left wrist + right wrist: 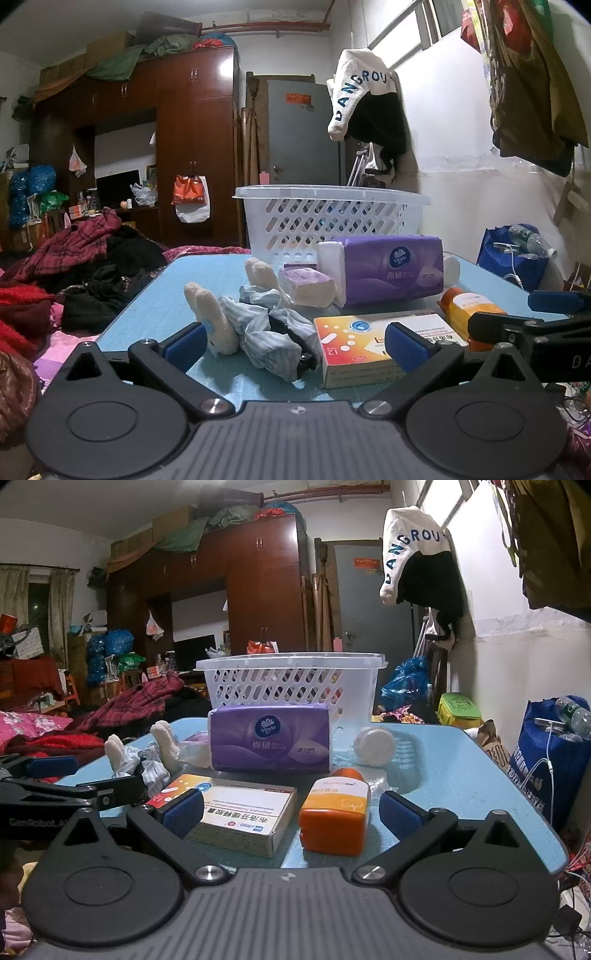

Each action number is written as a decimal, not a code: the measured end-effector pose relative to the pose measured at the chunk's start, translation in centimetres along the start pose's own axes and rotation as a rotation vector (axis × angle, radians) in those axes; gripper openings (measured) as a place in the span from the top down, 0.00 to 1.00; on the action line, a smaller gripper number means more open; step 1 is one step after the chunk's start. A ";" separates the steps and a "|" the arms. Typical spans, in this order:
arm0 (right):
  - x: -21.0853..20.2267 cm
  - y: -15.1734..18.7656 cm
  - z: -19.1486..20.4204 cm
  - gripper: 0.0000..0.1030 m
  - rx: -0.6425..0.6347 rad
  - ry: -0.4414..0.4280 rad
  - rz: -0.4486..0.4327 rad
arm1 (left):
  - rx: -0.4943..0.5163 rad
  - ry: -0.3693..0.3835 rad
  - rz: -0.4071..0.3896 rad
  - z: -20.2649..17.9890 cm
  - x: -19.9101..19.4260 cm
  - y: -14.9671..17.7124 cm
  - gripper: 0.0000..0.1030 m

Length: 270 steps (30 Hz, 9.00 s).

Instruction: Organize objects

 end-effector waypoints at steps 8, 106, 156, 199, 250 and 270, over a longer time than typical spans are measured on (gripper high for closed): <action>0.0 0.0 0.1 0.00 -0.001 -0.001 0.001 | 0.002 0.001 0.004 -0.1 0.0 -0.1 0.00; 0.4 -1.3 -1.3 0.00 0.033 -0.101 -0.080 | 0.056 0.082 -0.190 0.0 1.1 -1.6 0.00; 4.2 -12.8 -2.4 0.53 -0.198 -0.297 -0.113 | 0.140 0.392 -0.288 -0.4 5.4 -13.5 0.49; 12.3 -15.6 -6.9 0.00 -0.057 -0.077 0.033 | 0.124 0.243 -0.083 1.7 14.4 -17.3 0.10; 4.5 -3.4 -6.7 0.20 -0.016 -0.066 -0.017 | 0.087 0.232 -0.108 0.5 7.3 -5.1 0.11; 12.8 -4.9 -10.3 0.51 0.040 0.020 0.257 | 0.132 0.046 0.149 -0.2 13.6 -4.8 0.50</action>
Point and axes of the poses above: each gripper's, at about its wrist camera, not at the fingertips, and x roughly the way its jaws point, z to its left, y to its underside, the point moved 3 cm from there along x, roughly the way its jaws point, and after that the axes turned 4 degrees about x, right-handed, at the moved point
